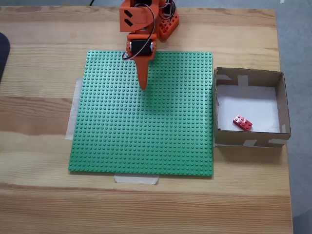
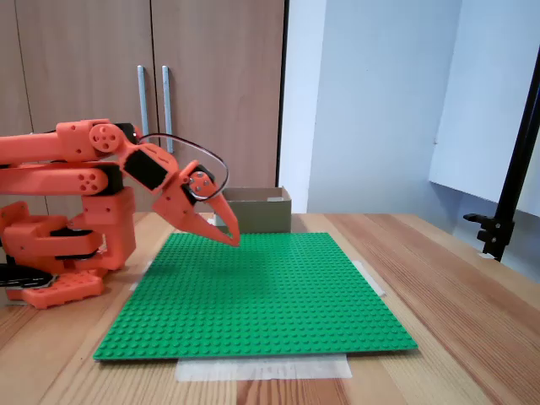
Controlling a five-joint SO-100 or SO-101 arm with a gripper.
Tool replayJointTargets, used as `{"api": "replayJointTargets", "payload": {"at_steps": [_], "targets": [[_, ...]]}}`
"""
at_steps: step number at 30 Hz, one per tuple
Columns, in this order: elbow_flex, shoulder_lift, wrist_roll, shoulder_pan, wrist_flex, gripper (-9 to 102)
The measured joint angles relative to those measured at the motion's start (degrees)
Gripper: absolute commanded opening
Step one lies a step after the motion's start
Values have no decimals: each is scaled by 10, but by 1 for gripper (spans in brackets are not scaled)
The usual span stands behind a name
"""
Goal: Pick the red lego block and put it in the box.
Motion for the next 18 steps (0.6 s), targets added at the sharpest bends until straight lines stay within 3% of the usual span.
{"api": "replayJointTargets", "payload": {"at_steps": [18], "targets": [[44, 2, 4, 25, 17, -1]]}}
